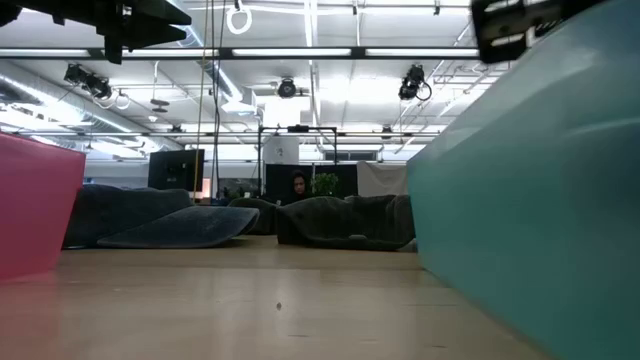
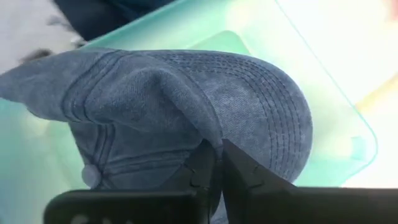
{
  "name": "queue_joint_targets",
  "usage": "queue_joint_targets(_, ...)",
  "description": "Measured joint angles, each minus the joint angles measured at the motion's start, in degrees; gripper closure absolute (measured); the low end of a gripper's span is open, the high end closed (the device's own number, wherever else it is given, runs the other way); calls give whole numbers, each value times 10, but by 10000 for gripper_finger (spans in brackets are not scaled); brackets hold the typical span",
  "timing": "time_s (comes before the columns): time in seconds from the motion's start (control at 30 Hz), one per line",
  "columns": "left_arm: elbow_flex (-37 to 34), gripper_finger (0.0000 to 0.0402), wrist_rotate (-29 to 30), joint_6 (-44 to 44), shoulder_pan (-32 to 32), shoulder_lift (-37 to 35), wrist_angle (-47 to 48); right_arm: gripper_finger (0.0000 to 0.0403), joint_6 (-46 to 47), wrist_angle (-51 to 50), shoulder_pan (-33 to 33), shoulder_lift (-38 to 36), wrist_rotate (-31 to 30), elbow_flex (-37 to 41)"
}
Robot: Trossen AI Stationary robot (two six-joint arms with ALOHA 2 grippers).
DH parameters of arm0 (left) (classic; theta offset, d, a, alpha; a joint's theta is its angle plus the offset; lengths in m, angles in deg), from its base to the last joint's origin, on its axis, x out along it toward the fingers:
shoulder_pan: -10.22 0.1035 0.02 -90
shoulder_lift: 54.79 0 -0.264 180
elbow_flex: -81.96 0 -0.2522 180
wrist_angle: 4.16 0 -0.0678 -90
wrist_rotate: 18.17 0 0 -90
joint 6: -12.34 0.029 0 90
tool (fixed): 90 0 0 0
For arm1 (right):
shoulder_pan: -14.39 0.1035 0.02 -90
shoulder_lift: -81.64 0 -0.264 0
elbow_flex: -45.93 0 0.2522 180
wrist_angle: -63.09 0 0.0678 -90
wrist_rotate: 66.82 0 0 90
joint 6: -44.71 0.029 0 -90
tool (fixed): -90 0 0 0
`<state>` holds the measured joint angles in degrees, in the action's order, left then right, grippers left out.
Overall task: Pick & Place hat
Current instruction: Put the dark blue cap into the green bin
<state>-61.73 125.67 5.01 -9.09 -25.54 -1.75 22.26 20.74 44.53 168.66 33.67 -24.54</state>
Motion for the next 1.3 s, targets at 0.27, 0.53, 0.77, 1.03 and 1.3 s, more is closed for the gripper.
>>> queue_joint_targets(0.27, 0, 246, 0, -11, 0, 0, 0, 342, 101, 13, -3, 35, 15, 0)
queue_joint_targets(0.53, 0, 246, -78, -37, 0, 0, -37, 291, 162, 13, -3, 27, 12, -18)
queue_joint_targets(0.77, 1, 246, -157, -5, 0, 11, -15, 276, 192, 6, -3, 10, -26, -58)
queue_joint_targets(1.03, 28, 246, -196, -43, 11, 66, 138, 278, 277, -109, -3, -2, -112, -156)
queue_joint_targets(1.3, 210, 246, -228, 8, 70, 154, 567, 278, 274, -121, -6, -2, -189, -187)
